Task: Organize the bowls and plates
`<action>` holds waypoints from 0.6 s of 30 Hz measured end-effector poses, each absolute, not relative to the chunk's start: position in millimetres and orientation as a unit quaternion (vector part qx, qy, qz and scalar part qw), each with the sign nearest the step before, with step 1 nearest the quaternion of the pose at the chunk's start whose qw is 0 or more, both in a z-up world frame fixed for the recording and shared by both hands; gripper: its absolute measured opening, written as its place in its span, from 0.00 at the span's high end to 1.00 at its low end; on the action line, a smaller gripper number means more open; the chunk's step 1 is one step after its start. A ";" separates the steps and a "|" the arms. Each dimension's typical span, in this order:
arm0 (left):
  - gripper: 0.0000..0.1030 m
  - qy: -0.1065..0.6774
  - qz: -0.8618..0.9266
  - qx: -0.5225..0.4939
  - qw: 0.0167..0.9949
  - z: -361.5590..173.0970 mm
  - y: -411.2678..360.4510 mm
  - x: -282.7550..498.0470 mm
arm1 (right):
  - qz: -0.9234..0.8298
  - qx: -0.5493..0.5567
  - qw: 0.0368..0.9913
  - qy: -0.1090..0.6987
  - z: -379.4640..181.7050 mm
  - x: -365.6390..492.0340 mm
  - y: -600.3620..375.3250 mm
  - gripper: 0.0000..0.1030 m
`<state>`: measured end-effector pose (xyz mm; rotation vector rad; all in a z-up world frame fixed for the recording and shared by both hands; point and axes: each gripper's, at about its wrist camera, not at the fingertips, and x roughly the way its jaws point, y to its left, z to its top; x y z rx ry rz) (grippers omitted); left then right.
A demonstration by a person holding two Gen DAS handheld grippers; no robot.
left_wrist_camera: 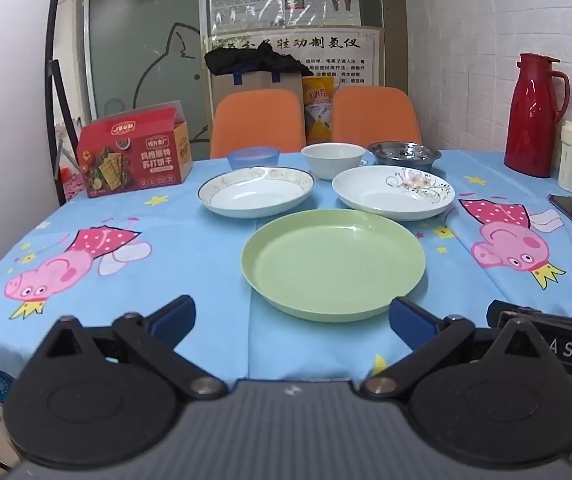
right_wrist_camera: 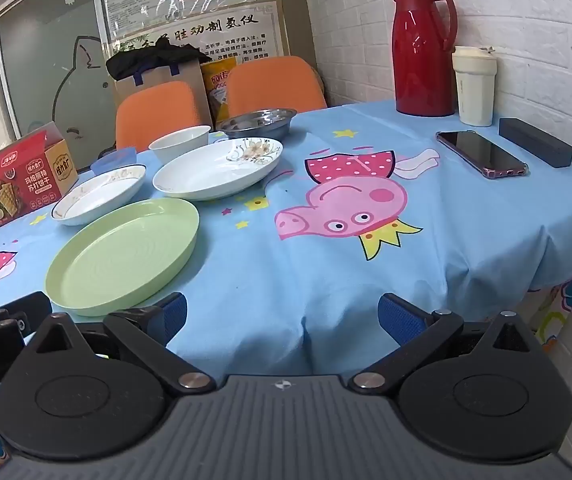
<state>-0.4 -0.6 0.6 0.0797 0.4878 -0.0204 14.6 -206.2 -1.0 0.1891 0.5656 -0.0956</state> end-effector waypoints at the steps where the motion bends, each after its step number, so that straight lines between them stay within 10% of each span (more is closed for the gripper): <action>1: 0.00 0.239 -0.009 0.041 0.970 0.8 -1.2 -1.0 | -0.049 0.091 0.955 0.279 -1.0 14.5 -206.0 0.00; 18: 0.00 0.244 -0.011 0.036 0.969 -0.5 -0.4 -0.1 | -0.049 0.093 0.954 0.280 -1.6 13.8 -206.9 0.00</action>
